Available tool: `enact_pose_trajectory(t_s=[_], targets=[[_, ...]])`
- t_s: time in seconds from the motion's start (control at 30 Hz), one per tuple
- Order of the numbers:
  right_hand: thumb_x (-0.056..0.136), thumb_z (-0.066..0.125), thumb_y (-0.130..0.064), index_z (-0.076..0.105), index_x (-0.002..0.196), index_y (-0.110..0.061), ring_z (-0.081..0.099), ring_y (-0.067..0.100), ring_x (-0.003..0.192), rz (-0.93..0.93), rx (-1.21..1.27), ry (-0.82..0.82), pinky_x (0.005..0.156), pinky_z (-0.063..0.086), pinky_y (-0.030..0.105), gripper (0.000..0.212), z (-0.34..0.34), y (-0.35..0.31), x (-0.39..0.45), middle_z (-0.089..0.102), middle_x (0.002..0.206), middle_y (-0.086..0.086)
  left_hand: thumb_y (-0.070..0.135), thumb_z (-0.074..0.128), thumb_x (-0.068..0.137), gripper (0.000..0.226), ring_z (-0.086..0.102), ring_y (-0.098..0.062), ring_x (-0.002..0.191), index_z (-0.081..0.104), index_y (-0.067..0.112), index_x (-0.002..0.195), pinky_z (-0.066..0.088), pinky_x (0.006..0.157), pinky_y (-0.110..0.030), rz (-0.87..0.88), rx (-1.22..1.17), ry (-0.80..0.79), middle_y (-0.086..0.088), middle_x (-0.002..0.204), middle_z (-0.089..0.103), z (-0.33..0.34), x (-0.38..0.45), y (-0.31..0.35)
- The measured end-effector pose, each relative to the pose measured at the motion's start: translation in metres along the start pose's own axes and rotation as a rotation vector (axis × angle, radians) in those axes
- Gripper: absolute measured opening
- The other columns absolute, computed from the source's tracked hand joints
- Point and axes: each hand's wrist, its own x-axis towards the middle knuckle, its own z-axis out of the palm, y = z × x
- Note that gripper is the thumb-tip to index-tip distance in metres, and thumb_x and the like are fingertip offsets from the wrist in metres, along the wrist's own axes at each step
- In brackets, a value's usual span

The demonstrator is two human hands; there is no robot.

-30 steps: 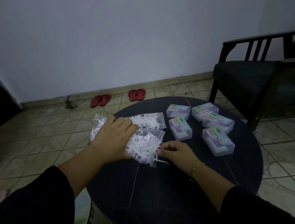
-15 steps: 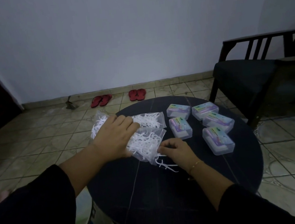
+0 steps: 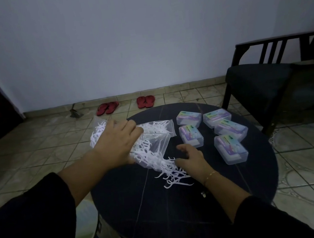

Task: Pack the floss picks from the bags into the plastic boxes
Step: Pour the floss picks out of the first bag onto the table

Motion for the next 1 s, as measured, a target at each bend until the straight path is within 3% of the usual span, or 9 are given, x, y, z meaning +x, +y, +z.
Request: enact_pose_trajectory(t_s=[0.07, 0.13, 0.3, 0.47, 0.53, 0.6, 0.73, 0.87, 1.0], targets=[[0.064, 0.071, -0.055, 0.058, 0.114, -0.038, 0.042, 0.02, 0.123, -0.046, -0.087, -0.048, 0.106, 0.033, 0.045, 0.055, 0.005, -0.005, 0.0, 0.049, 0.126, -0.005, 0.076, 0.071, 0.048, 0.089, 0.053, -0.024, 0.088, 0.054, 0.017, 0.113, 0.043, 0.076, -0.043, 0.004, 0.009, 0.007, -0.005, 0.101, 0.054, -0.002, 0.001, 0.002], [0.059, 0.068, -0.064, 0.063, 0.08, -0.035, 0.048, 0.018, 0.112, -0.098, -0.23, -0.069, 0.094, 0.036, 0.04, 0.036, 0.009, -0.01, 0.0, 0.054, 0.101, -0.014, 0.077, 0.07, 0.048, 0.088, 0.054, -0.025, 0.087, 0.055, 0.016, 0.111, 0.044, 0.074, -0.043, 0.019, 0.003, 0.028, -0.007, 0.099, 0.054, -0.004, 0.001, 0.003], [0.078, 0.069, -0.04, 0.05, 0.048, -0.031, 0.048, 0.019, 0.084, -0.092, -0.283, -0.036, 0.076, 0.033, 0.034, 0.037, 0.0, -0.01, -0.002, 0.042, 0.062, -0.008, 0.077, 0.071, 0.047, 0.088, 0.055, -0.025, 0.084, 0.059, 0.016, 0.109, 0.045, 0.072, -0.041, 0.023, 0.011, 0.01, -0.007, 0.098, 0.055, -0.006, 0.0, -0.004], [0.078, 0.065, -0.031, 0.048, 0.056, -0.021, 0.051, 0.021, 0.085, 0.043, -0.228, 0.028, 0.083, 0.039, 0.036, 0.03, -0.014, -0.008, -0.005, 0.052, 0.068, -0.005, 0.078, 0.065, 0.052, 0.086, 0.055, -0.024, 0.091, 0.057, 0.019, 0.115, 0.044, 0.077, -0.041, 0.01, 0.02, -0.011, -0.005, 0.105, 0.055, -0.009, 0.001, -0.012], [0.082, 0.061, -0.031, 0.064, 0.084, -0.026, 0.049, 0.023, 0.104, 0.034, -0.252, 0.06, 0.091, 0.036, 0.037, 0.006, -0.015, -0.012, -0.007, 0.059, 0.094, -0.003, 0.078, 0.066, 0.051, 0.087, 0.055, -0.024, 0.089, 0.057, 0.018, 0.114, 0.044, 0.076, -0.042, 0.009, 0.027, -0.013, -0.005, 0.103, 0.055, -0.01, 0.002, -0.011], [0.083, 0.059, -0.043, 0.064, 0.101, -0.035, 0.045, 0.021, 0.114, -0.02, -0.148, 0.152, 0.1, 0.033, 0.04, 0.021, -0.01, -0.016, -0.01, 0.056, 0.113, -0.004, 0.078, 0.067, 0.049, 0.088, 0.055, -0.024, 0.086, 0.058, 0.017, 0.112, 0.045, 0.073, -0.042, 0.018, 0.029, -0.007, -0.006, 0.1, 0.055, -0.01, 0.002, -0.008], [0.065, 0.053, -0.077, 0.056, 0.055, -0.03, 0.047, 0.018, 0.084, -0.135, 0.076, 0.121, 0.088, 0.04, 0.049, 0.048, 0.002, -0.033, -0.01, 0.048, 0.074, -0.009, 0.074, 0.07, 0.05, 0.085, 0.055, -0.024, 0.086, 0.057, 0.017, 0.112, 0.046, 0.074, -0.044, 0.047, 0.041, -0.021, -0.006, 0.1, 0.055, -0.01, 0.004, -0.004], [0.081, 0.07, -0.031, 0.055, 0.052, -0.015, 0.046, 0.017, 0.067, -0.161, 0.251, 0.031, 0.074, 0.043, 0.04, 0.036, 0.006, -0.042, -0.007, 0.048, 0.066, 0.002, 0.072, 0.067, 0.057, 0.086, 0.052, -0.023, 0.096, 0.05, 0.019, 0.122, 0.044, 0.081, -0.043, 0.063, 0.082, -0.051, -0.005, 0.11, 0.052, -0.011, 0.004, -0.003], [0.088, 0.063, -0.014, 0.059, 0.09, 0.017, 0.057, 0.04, 0.082, -0.116, 0.414, 0.033, 0.081, 0.049, 0.04, 0.031, 0.0, -0.04, -0.007, 0.06, 0.099, 0.036, 0.065, 0.062, 0.072, 0.094, 0.043, -0.023, 0.115, 0.02, 0.021, 0.144, 0.036, 0.096, -0.042, 0.088, 0.163, -0.12, -0.005, 0.129, 0.038, -0.008, 0.003, -0.008]])
